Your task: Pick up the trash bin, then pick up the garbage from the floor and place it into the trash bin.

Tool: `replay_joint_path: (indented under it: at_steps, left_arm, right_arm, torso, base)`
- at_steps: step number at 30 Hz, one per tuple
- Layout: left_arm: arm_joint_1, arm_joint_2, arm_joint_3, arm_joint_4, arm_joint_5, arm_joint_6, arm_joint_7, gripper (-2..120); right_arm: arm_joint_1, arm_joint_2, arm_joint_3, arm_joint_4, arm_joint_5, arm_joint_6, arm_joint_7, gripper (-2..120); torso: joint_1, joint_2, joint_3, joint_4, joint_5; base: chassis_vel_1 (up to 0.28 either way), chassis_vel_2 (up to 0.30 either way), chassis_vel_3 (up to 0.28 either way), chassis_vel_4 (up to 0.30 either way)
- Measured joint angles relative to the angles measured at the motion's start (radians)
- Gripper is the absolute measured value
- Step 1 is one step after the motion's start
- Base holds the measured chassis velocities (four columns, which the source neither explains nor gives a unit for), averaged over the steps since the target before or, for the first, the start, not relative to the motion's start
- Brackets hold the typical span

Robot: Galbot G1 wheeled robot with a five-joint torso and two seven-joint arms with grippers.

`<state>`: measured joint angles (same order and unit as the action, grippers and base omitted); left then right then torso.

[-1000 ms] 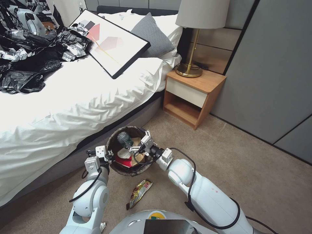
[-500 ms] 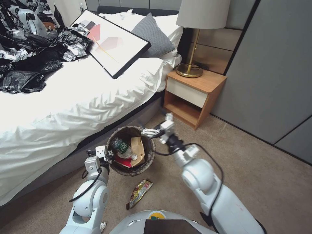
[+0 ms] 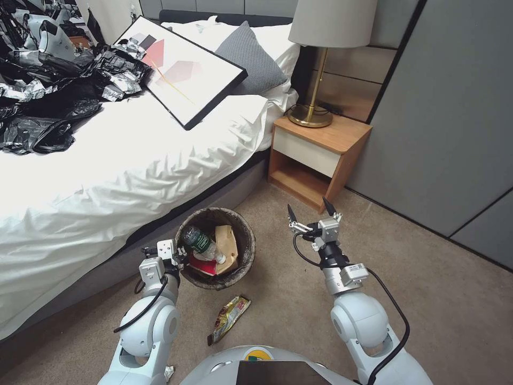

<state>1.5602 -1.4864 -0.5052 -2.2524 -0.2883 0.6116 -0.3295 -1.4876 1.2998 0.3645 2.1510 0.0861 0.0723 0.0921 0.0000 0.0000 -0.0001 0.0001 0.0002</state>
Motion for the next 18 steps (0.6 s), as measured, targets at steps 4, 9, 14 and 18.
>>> replay_joint_path:
  at_steps: [4,9,14,18]
  left_arm:
    - [0.000,0.000,0.000,0.000,0.000,0.000,0.000,0]
    - [0.000,0.000,0.000,0.000,0.000,0.000,0.000,0]
    - [0.000,0.000,0.000,0.000,0.000,0.000,0.000,0]
    - [0.000,0.000,0.000,0.000,0.000,0.000,0.000,0]
  right_arm:
    - [0.006,0.012,-0.010,-0.019,0.009,0.006,0.011,100]
    - [0.028,0.018,-0.021,-0.040,0.032,0.008,0.044,100]
    - [0.041,0.021,-0.021,-0.056,0.036,-0.014,0.060,100]
    - [0.047,0.020,-0.023,-0.065,0.036,-0.012,0.050,100]
  torso:
    - [0.000,0.000,0.000,-0.0002,-0.0002]
    - [0.000,0.000,0.000,-0.0001,-0.0002]
    - [0.000,0.000,0.000,-0.0001,-0.0002]
    - [0.000,0.000,0.000,-0.0002,-0.0002]
  base:
    - [0.000,0.000,0.000,0.000]
    - [0.000,0.000,0.000,0.000]
    - [0.005,0.011,0.008,0.004]
    - [0.054,0.056,0.058,0.048]
